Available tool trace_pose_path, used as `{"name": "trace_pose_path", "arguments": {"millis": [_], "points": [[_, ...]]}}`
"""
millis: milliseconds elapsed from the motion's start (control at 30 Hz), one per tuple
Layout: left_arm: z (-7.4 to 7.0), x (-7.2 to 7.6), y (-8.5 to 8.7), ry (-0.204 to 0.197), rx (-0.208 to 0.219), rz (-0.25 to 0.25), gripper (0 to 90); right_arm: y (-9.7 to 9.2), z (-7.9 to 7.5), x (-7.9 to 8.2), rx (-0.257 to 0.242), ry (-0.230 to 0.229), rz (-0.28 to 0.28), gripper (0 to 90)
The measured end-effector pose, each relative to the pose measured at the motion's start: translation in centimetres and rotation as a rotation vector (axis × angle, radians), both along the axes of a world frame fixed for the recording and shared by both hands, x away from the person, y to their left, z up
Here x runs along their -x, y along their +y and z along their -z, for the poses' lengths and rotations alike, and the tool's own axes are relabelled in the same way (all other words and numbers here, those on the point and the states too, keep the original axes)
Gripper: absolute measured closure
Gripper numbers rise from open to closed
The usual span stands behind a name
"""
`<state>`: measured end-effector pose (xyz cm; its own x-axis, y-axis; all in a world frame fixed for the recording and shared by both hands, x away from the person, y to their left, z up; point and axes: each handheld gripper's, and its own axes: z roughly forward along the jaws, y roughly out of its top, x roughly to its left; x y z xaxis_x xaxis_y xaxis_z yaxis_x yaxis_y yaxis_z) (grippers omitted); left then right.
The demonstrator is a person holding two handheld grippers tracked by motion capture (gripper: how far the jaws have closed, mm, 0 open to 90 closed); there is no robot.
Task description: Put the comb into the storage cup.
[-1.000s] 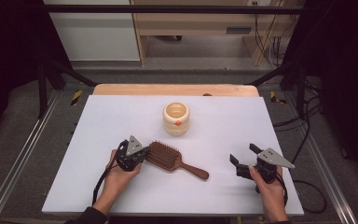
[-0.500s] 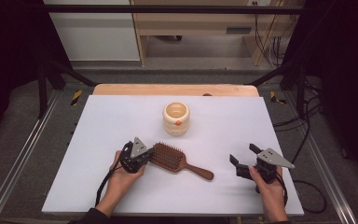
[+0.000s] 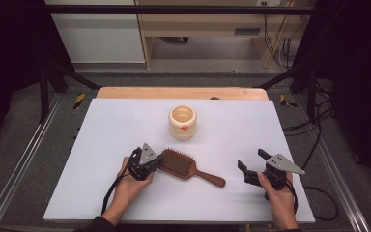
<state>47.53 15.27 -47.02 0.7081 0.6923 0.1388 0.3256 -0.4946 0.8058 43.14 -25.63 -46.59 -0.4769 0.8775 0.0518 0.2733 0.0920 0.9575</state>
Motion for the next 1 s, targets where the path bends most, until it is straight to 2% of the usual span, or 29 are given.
{"name": "trace_pose_path", "arguments": {"millis": [400, 800, 1000], "points": [[0.1, 0.8, -2.3, -0.006, -0.005, 0.056, 90.0, 0.0, 0.0, 0.0, 0.0, 0.001, -0.001, 8.7], [0.1, 0.9, -3.1, -0.003, 0.005, 0.067, 90.0, 0.0, 0.0, 0.0, -0.001, 0.002, -0.001, 8.7], [0.0, 1.0, -3.0, -0.023, 0.012, 0.057, 90.0, 0.0, 0.0, 0.1, -0.005, 0.002, -0.001, 8.6]]}}
